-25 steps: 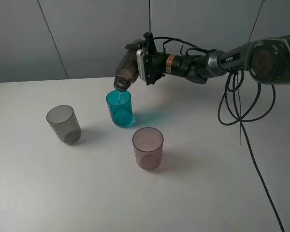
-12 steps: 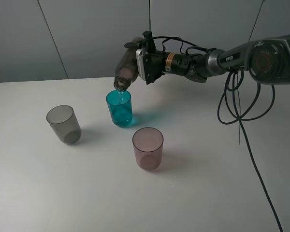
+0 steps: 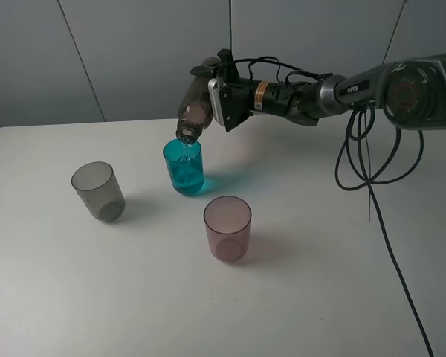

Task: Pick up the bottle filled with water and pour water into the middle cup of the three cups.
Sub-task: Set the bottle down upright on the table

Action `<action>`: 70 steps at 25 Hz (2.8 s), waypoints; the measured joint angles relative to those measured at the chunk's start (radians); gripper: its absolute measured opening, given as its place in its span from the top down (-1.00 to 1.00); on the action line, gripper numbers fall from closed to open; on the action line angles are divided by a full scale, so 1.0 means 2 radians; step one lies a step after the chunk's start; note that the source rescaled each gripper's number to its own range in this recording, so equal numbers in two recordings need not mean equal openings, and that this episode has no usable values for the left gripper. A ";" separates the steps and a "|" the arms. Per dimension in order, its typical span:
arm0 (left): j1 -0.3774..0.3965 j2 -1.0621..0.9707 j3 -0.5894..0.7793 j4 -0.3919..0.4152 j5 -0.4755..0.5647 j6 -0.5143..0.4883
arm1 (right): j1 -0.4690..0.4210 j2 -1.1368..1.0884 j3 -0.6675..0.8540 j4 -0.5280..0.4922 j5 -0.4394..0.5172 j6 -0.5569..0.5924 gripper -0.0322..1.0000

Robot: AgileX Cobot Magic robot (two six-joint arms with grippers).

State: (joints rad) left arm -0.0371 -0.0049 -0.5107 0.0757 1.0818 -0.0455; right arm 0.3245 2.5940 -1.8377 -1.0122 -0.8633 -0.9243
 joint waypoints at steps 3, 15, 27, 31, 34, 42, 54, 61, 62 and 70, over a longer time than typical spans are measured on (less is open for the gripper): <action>0.000 0.000 0.000 0.000 0.000 0.000 | 0.000 -0.001 0.000 0.000 0.000 -0.003 0.94; 0.000 0.000 0.000 0.000 0.000 0.000 | 0.000 -0.003 0.000 -0.001 0.000 -0.017 0.94; 0.000 0.000 0.000 0.000 0.000 0.000 | 0.000 -0.007 0.000 -0.002 0.001 -0.025 0.94; 0.000 0.000 0.000 0.000 0.000 0.002 | 0.000 -0.009 0.000 -0.002 0.003 -0.029 0.94; 0.000 0.000 0.000 0.000 0.000 0.002 | 0.000 -0.009 0.000 -0.002 0.004 -0.030 0.94; 0.000 0.000 0.000 0.000 0.000 0.001 | 0.000 -0.009 0.000 -0.002 0.004 -0.032 0.94; 0.000 0.000 0.000 0.000 0.000 0.001 | 0.000 -0.009 0.000 -0.001 -0.001 0.033 0.94; 0.000 0.000 0.000 0.000 0.000 0.001 | 0.000 -0.009 0.011 0.001 -0.011 0.116 0.94; 0.000 0.000 0.000 0.000 0.000 0.001 | 0.000 -0.009 0.012 0.003 -0.011 0.128 0.94; 0.000 0.000 0.000 0.000 0.000 0.001 | 0.000 -0.011 0.024 0.030 -0.032 0.246 0.94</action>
State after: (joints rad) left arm -0.0371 -0.0049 -0.5107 0.0757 1.0818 -0.0442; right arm 0.3245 2.5712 -1.7901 -0.9523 -0.9278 -0.4324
